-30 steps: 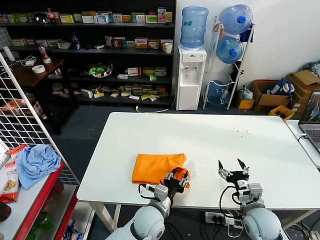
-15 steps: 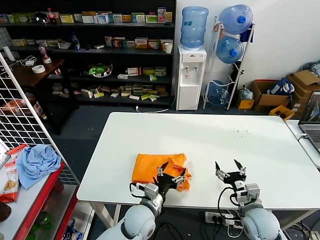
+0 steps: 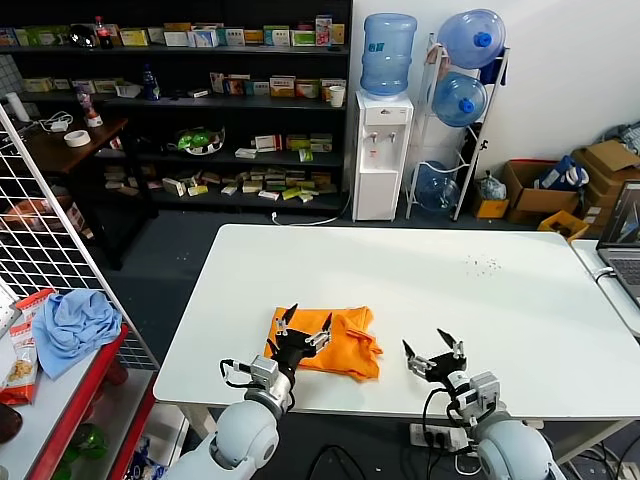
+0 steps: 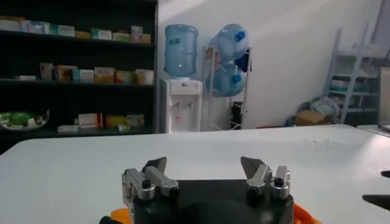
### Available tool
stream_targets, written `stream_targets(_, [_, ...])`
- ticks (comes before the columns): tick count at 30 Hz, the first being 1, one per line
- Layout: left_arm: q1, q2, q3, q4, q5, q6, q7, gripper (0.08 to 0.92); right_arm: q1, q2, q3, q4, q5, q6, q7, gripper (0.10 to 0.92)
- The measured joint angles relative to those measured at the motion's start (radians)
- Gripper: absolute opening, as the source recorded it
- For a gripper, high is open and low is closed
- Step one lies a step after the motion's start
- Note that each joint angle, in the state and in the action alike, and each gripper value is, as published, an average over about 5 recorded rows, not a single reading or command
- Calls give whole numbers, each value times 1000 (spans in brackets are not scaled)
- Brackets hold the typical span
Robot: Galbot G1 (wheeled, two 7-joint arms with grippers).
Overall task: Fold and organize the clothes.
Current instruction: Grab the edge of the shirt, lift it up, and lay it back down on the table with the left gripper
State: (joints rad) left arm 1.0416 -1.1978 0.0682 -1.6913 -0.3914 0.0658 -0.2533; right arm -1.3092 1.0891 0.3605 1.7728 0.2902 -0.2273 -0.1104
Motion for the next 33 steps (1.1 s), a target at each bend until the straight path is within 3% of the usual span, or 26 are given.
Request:
stream_targets(24, [52,2,-107,5,62,-45,-13,823,302,93,-233,-300,-122,119,-94,823])
stream_targets(33, [54,8,-118,8,66,-56,-14,823,337,134,-224,-363,-144,173,-5,823])
